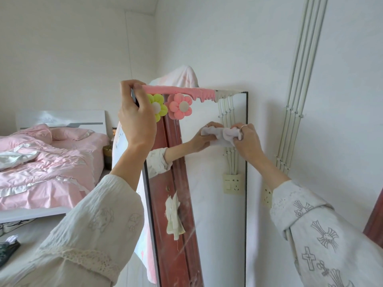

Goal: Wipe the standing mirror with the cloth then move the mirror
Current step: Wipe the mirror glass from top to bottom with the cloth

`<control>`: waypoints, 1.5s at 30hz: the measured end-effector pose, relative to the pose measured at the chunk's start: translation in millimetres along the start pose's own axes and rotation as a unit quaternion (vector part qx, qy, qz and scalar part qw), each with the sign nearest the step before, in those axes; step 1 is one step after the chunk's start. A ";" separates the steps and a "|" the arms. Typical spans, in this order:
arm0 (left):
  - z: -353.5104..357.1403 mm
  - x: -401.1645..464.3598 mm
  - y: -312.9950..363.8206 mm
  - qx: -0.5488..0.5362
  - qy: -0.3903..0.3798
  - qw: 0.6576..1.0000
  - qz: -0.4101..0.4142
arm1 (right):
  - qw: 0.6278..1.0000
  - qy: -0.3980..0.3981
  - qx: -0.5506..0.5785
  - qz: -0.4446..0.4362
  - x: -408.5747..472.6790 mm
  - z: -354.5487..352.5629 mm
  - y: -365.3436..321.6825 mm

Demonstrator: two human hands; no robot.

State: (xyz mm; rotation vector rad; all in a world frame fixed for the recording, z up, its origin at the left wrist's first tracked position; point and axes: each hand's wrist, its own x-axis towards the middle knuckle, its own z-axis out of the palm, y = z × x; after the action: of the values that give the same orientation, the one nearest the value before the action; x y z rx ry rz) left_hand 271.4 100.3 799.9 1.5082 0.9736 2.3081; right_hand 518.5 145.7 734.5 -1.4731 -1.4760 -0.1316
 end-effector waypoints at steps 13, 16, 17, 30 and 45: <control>-2.7 0.9 -0.4 0.006 -0.003 1.000 0.000 | 0.916 -0.379 -0.034 0.126 -122.3 39.9 65.5; -2.0 -0.3 0.8 0.005 -0.006 1.000 0.000 | 0.932 -0.323 -0.001 0.165 -103.0 18.7 50.7; -2.1 -0.5 1.1 0.005 -0.007 1.000 0.000 | 0.949 -0.274 -0.002 0.153 -92.1 10.7 43.9; -3.0 0.4 0.7 0.006 -0.008 1.000 -0.008 | 0.977 -0.110 0.178 0.036 -20.7 0.7 -40.9; -3.5 -1.4 1.6 -0.011 -0.016 1.000 -0.013 | 0.885 -0.454 -0.077 0.075 -125.5 35.0 26.3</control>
State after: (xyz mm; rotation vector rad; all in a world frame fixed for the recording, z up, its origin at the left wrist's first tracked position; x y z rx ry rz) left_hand 269.3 97.0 798.9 1.5112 0.9499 2.2622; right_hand 489.2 89.5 617.7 -1.8914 -2.0936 0.6387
